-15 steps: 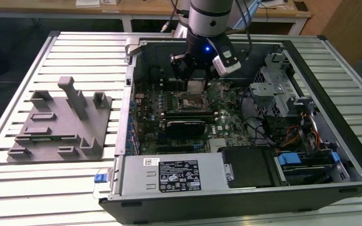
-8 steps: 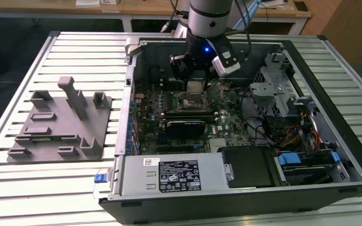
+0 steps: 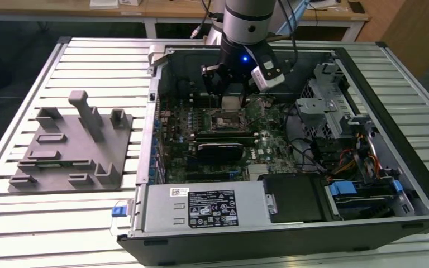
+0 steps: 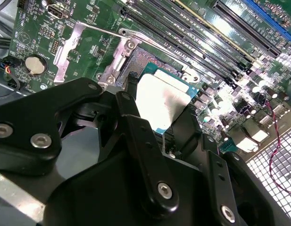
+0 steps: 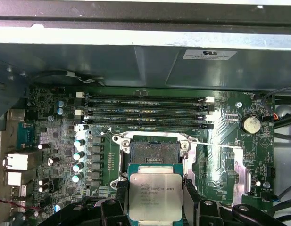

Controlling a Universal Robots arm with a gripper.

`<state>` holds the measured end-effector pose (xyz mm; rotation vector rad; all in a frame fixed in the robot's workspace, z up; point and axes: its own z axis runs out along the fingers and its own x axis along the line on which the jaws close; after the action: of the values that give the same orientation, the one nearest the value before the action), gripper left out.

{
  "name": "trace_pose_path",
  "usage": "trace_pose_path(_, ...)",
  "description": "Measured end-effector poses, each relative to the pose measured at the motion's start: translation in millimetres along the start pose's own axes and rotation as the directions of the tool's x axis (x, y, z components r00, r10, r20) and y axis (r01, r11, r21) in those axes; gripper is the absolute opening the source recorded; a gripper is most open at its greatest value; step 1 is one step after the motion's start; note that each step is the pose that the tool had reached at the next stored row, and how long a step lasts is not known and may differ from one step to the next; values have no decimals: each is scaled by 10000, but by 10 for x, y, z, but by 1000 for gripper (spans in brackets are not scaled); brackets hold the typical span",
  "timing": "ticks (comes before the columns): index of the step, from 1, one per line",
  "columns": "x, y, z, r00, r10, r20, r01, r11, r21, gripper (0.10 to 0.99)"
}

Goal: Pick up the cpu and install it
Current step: 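Place the cpu into insertion slot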

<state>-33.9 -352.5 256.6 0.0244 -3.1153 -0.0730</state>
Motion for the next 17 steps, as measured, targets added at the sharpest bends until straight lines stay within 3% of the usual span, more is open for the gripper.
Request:
trace_pose_path(4, 0, 0, 1, 10000, 71, 3, -71, 10000, -2, 541)
trace_pose_path(9, 0, 0, 2, 9956, 935, 43, -935, 9956, -26, 541)
trace_pose_path(12, 0, 0, 4, 9891, 1471, 66, -1471, 9891, -42, 541)
trace_pose_path(17, 0, 0, 6, 9715, 2367, 104, -2367, 9716, -73, 541)
